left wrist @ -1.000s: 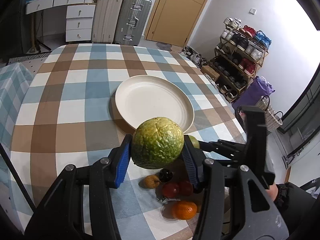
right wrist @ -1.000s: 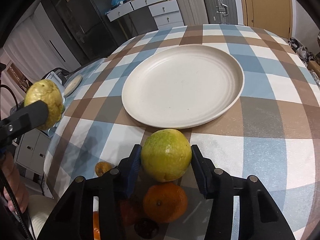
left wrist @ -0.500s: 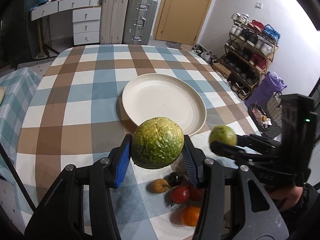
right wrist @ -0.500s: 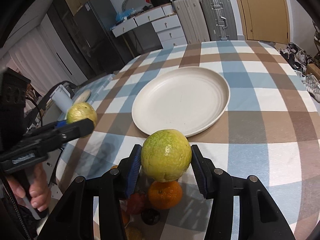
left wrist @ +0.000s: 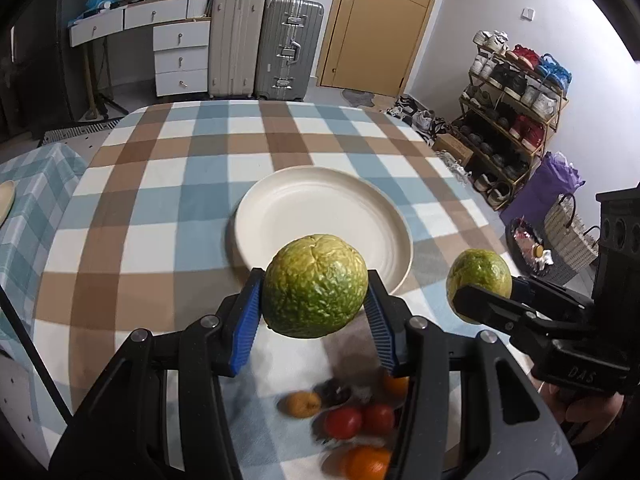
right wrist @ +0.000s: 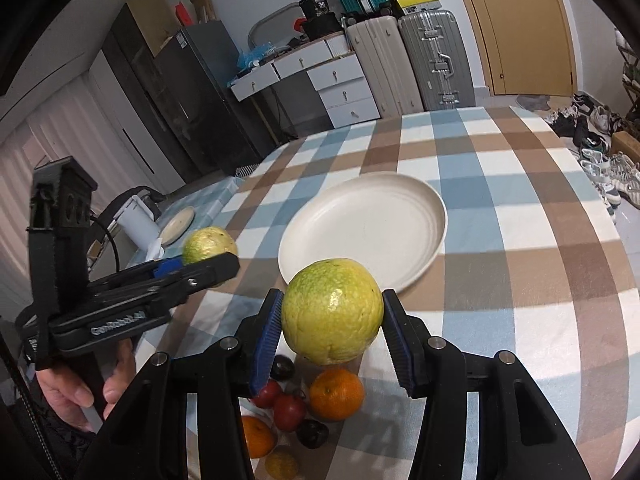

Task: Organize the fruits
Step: 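Carry both citrus onto the cream plate and open both grippers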

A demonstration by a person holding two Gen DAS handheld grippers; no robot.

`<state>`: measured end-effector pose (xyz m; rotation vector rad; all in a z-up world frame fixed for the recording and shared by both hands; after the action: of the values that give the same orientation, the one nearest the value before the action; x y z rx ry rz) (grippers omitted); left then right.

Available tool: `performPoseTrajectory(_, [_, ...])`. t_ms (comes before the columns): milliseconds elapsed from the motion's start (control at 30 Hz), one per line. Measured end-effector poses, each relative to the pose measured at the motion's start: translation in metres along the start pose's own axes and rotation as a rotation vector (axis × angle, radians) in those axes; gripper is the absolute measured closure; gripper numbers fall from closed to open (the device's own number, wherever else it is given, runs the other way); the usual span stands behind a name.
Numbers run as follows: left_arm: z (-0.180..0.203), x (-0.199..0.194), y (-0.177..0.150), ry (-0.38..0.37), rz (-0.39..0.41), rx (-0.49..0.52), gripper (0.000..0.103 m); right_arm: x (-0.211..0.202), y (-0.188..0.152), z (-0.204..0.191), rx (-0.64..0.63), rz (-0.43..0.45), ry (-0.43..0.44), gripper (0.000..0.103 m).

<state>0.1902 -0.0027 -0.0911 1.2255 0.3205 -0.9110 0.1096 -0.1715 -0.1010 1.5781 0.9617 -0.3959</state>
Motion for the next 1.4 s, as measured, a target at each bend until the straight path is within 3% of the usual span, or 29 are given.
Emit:
performPoseTrajectory(333, [-0.012, 0.048, 0.065, 0.012, -0.038, 0.042, 0.057, 0.02, 0.061, 0.013, -0.044, 0.036, 0.002, 0.053])
performPoseTrajectory(500, [-0.028, 0.088, 0.092, 0.023, -0.074, 0.061, 0.057, 0.058, 0.09, 0.021, -0.073, 0.005, -0.002, 0.053])
performPoseTrajectory(667, [-0.054, 0.131, 0.114, 0.008, -0.091, -0.019, 0.057, 0.105, 0.103, 0.027, -0.098, -0.04, -0.012, 0.053])
performPoseTrajectory(1000, [-0.082, 0.185, 0.104, -0.004, -0.153, -0.068, 0.057, 0.174, 0.111, 0.035, -0.08, -0.104, 0.008, 0.053])
performPoseTrajectory(1400, [-0.069, 0.194, 0.1, -0.036, -0.15, -0.053, 0.056, 0.186, 0.1, 0.044, -0.015, -0.141, 0.039, 0.052])
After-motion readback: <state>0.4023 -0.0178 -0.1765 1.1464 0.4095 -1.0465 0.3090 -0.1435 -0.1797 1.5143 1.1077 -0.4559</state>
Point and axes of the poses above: each gripper's, at about its wrist camera, not at the fingertips, and x roughly the way its jaws point, z to its right, y to its top, the point moved 7 cm from there along x, roughly the way its jaws point, and after that the axes turned 12 degrees about -y, right-handed, at the moved point
